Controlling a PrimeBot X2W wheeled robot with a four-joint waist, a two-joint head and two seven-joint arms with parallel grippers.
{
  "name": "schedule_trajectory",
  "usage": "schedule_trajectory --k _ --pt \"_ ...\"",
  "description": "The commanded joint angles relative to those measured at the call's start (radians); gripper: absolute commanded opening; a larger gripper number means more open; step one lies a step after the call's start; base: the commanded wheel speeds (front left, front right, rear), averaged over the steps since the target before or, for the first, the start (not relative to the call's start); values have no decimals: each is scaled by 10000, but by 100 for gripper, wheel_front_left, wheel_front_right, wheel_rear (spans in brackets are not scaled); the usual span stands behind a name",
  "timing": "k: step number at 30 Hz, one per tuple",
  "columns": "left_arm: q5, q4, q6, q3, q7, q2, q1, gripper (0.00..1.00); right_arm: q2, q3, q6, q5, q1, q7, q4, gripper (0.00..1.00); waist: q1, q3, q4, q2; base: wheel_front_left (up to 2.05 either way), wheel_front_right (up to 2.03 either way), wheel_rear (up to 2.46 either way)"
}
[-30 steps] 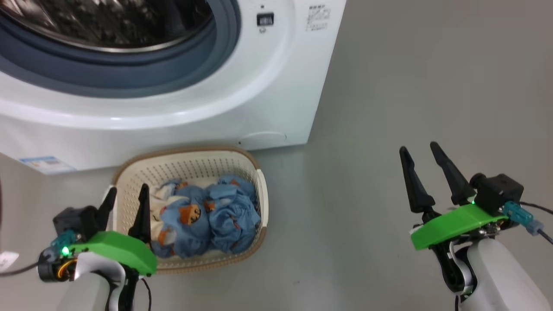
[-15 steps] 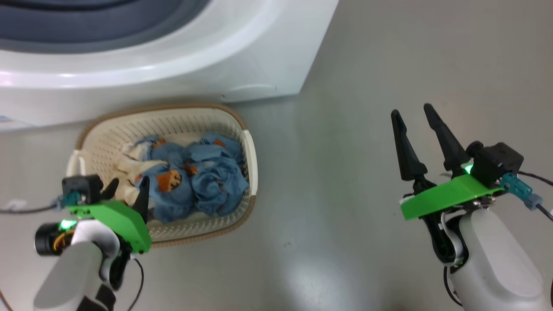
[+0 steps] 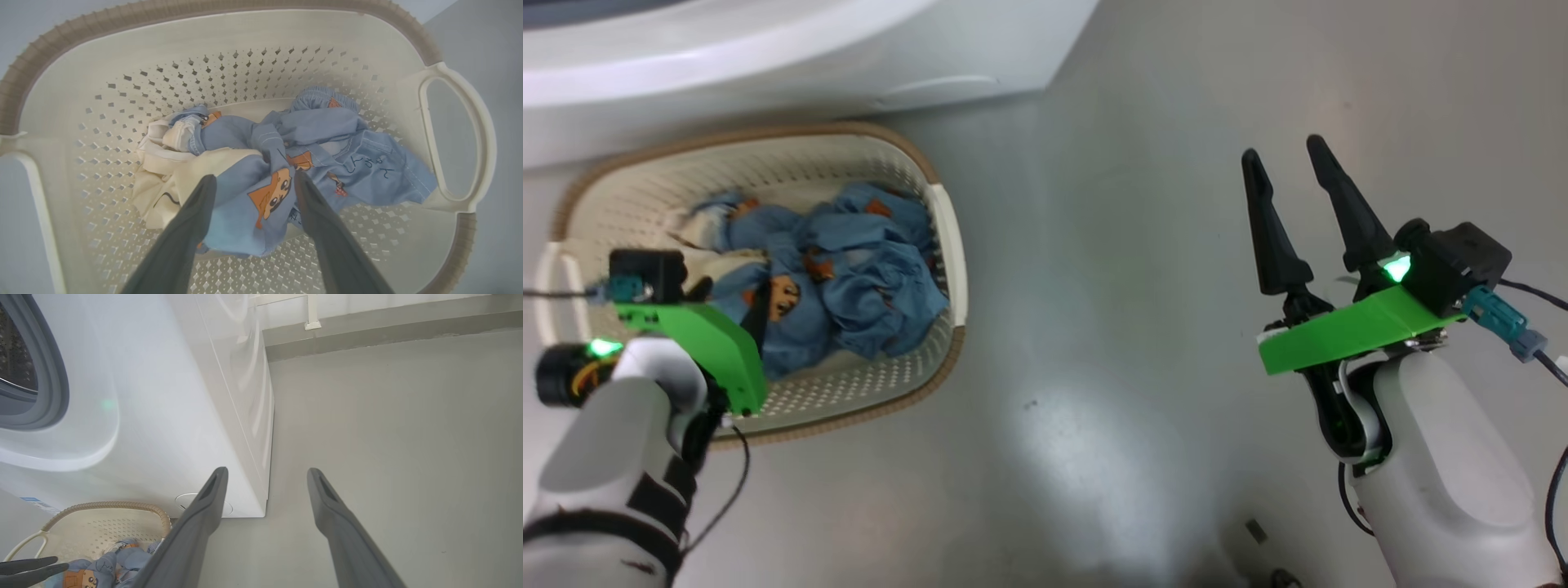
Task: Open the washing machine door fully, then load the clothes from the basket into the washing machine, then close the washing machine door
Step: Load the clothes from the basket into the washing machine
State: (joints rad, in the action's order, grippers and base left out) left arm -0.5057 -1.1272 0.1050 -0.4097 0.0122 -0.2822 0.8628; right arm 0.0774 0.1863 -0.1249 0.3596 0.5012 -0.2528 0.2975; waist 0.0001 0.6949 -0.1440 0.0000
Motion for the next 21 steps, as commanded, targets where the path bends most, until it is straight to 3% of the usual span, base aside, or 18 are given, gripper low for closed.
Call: schedule_trajectory --k 1,13,21 --pt "163 -142 26 76 -62 -477 225 100 -97 205 -58 -52 -37 -90 -274 100 -1 547 -399 0 0 0 0" --pt "534 -1223 88 -493 -762 -691 1104 100 -244 269 -58 35 140 -90 -459 100 -1 1291 -968 0 0 0 0" --pt "1043 -1485 -216 -1058 -1317 -1149 1339 100 -267 437 -58 203 215 -90 -533 100 -1 1555 -1410 0 0 0 0"
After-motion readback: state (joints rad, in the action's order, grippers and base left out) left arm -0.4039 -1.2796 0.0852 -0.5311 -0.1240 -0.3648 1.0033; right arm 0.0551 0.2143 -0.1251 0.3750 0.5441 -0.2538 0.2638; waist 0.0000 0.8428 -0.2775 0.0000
